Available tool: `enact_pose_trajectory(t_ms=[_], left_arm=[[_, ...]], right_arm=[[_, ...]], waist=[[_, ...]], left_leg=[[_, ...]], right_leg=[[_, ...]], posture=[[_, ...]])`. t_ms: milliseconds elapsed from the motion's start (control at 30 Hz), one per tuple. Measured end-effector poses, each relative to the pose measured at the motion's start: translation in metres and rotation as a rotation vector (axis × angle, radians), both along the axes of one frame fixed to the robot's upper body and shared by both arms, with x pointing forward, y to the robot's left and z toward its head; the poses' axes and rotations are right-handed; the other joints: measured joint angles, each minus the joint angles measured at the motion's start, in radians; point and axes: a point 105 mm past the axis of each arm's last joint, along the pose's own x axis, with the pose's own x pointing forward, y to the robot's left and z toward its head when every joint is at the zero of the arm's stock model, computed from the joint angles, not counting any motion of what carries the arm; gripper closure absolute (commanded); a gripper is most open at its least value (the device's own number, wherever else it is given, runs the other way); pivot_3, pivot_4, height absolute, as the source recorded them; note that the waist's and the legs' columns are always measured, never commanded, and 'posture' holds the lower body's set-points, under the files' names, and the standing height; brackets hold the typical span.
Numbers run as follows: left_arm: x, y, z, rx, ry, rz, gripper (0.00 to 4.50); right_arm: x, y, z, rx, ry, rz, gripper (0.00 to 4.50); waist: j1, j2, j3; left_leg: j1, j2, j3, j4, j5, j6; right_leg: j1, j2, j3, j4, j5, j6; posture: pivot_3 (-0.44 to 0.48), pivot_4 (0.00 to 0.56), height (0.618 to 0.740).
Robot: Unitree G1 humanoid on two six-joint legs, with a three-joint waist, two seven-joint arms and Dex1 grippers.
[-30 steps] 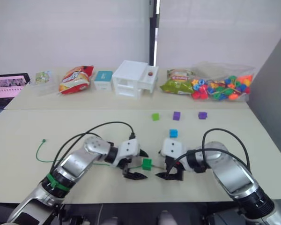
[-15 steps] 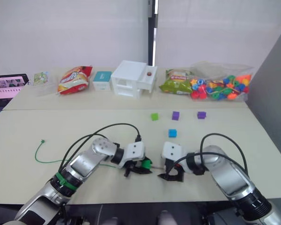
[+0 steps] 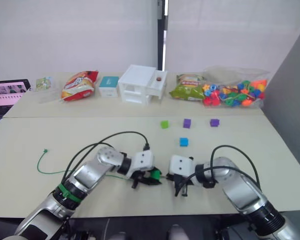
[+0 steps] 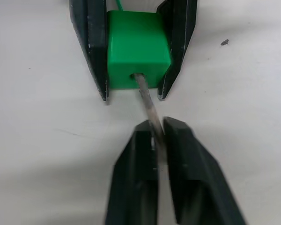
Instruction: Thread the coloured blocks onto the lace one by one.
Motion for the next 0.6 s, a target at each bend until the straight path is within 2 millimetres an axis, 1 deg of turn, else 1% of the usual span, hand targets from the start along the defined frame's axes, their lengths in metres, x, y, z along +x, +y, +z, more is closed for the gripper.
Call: enact_pose_trajectory(t_ms=[100, 200, 300, 333, 367, 400, 433, 467, 533, 567, 600], left_arm=[[-0.001, 0.002, 0.0, -0.004, 0.022, 0.009, 3.28], [0.0, 0.008, 0.009, -0.026, 0.026, 0.017, 3.28], [0.0, 0.023, 0.019, -0.013, 0.007, 0.017, 3.28], [-0.001, 0.035, 0.021, 0.004, -0.006, 0.018, 3.28], [-0.002, 0.054, 0.021, 0.041, -0.013, 0.03, 3.28], [-0.001, 0.065, 0.021, 0.061, -0.01, 0.051, 3.28], [-0.001, 0.083, 0.02, 0.096, -0.013, 0.071, 3.28], [-0.003, 0.096, 0.018, 0.124, -0.012, 0.078, 3.28], [-0.004, 0.113, 0.016, 0.156, -0.018, 0.08, 3.28], [-0.004, 0.126, 0.014, 0.18, -0.022, 0.086, 3.28], [-0.003, 0.146, 0.012, 0.215, -0.023, 0.108, 3.28]], right_arm=[[0.002, -0.001, 0.003, 0.002, -0.004, 0.003, 4.5], [0.005, 0.003, 0.015, 0.017, -0.016, 0.035, 4.5], [0.007, 0.0, 0.025, 0.001, -0.026, 0.047, 4.5], [0.007, 0.0, 0.028, -0.005, -0.025, 0.055, 4.5], [0.006, -0.002, 0.029, -0.01, -0.02, 0.06, 4.5], [0.006, -0.004, 0.029, -0.013, -0.014, 0.058, 4.5], [0.005, -0.005, 0.029, -0.018, -0.007, 0.059, 4.5], [0.005, -0.007, 0.029, -0.024, -0.004, 0.06, 4.5], [0.005, -0.009, 0.028, -0.026, -0.003, 0.061, 4.5], [0.005, -0.01, 0.028, -0.027, -0.005, 0.063, 4.5], [0.005, -0.013, 0.026, -0.032, -0.002, 0.057, 4.5]], waist=[[0.001, 0.0, 0.0], [-0.002, 0.0, 0.0], [-0.003, 0.0, 0.0], [-0.005, 0.0, 0.0], [-0.008, 0.0, 0.0], [-0.008, 0.0, 0.0], [-0.006, 0.0, 0.0], [-0.003, 0.0, 0.0], [0.0, 0.0, 0.0], [0.001, 0.0, 0.0], [0.001, 0.0, 0.0]], left_leg=[[-0.001, 0.0, 0.0, 0.0, 0.0, 0.0], [-0.001, 0.0, 0.0, 0.0, 0.0, 0.0], [-0.001, 0.0, 0.0, 0.0, 0.0, 0.0], [-0.001, 0.0, 0.0, -0.001, 0.0, 0.0], [0.0, 0.001, 0.0, -0.002, 0.0, 0.0], [0.0, 0.001, 0.0, -0.002, 0.0, 0.0], [-0.001, 0.001, 0.0, -0.002, 0.0, 0.0], [-0.001, 0.001, 0.0, -0.002, 0.0, 0.0], [-0.001, 0.001, 0.0, -0.001, 0.0, 0.0], [-0.001, 0.001, 0.0, -0.001, 0.0, 0.0], [-0.001, 0.001, 0.0, -0.002, 0.0, 0.0]], right_leg=[[0.0, 0.0, 0.0, 0.0, 0.0, 0.0], [-0.001, 0.0, 0.0, 0.0, 0.0, 0.0], [-0.001, 0.0, 0.0, 0.0, 0.0, 0.0], [-0.002, 0.0, 0.0, 0.0, 0.0, 0.0], [-0.002, 0.0, 0.0, 0.0, 0.0, 0.0], [-0.002, 0.001, 0.0, 0.0, 0.0, 0.0], [-0.002, 0.0, 0.0, 0.0, 0.0, 0.0], [-0.002, 0.0, 0.0, 0.0, 0.0, 0.0], [-0.002, 0.0, 0.0, -0.001, 0.0, 0.0], [-0.002, 0.0, 0.0, -0.002, 0.0, 0.0], [-0.002, 0.0, 0.0, -0.001, 0.0, 0.0]], posture=[[0.0, 0.15, 0.74], [0.0, 0.15, 0.74], [0.0, 0.15, 0.74], [0.0, 0.15, 0.74], [0.0, 0.15, 0.74], [0.0, 0.15, 0.74], [0.0, 0.15, 0.74], [0.0, 0.15, 0.74], [0.0, 0.15, 0.74], [0.0, 0.15, 0.74], [0.0, 0.15, 0.74]])
